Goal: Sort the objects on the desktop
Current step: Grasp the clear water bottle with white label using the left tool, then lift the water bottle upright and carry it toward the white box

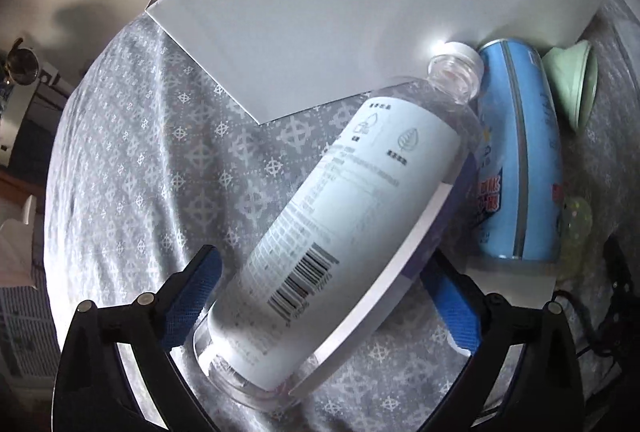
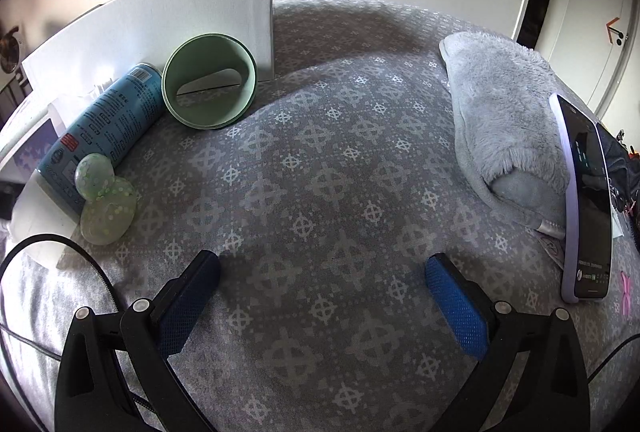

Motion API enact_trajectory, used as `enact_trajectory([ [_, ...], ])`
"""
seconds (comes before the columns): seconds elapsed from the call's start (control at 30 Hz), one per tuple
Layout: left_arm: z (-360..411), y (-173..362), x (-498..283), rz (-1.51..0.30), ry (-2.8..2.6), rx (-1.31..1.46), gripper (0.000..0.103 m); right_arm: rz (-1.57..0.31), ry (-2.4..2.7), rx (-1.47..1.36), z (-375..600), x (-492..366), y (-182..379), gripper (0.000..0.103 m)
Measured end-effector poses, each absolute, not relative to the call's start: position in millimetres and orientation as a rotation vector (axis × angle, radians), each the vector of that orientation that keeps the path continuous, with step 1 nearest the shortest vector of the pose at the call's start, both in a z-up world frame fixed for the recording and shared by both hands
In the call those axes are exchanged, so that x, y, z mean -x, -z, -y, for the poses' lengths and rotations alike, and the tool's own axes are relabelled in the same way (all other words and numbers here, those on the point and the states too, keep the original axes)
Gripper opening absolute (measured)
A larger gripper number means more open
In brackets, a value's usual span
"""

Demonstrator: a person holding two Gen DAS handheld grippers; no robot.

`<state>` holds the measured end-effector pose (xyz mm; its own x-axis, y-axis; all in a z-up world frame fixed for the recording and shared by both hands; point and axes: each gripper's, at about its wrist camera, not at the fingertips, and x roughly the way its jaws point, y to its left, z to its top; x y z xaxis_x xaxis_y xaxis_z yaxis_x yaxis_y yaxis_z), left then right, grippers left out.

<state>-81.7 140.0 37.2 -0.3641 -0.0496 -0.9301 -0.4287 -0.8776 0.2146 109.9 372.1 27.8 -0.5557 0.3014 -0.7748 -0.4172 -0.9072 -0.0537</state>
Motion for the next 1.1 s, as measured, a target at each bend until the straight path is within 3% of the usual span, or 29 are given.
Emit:
enact_trajectory([
  [0.1,-137,-38,77,-0.585,-2.370,1.592,0.095,-0.190,-2.452,1.185,-373,-110,-28,0.103],
  [0.27,-133,-47,46,-0.621,-2.481,1.561,0.069,-0.189,-2.452,1.185,-372,-110,-28,0.103],
  [0.33,-129,-52,33,-0.639,-2.532,1.568,0.064,-0.190,-2.452,1.185,-372,-110,-28,0.103],
  [0.83,-124,-91,-29,-0.790,-2.785,1.500,0.061,-0.190,-2.452,1.185,-372,-110,-28,0.103],
  [1.1,-133,-83,-52,-0.746,-2.803,1.494,0.061,-0.189,-2.452,1.185,-372,-110,-28,0.103],
])
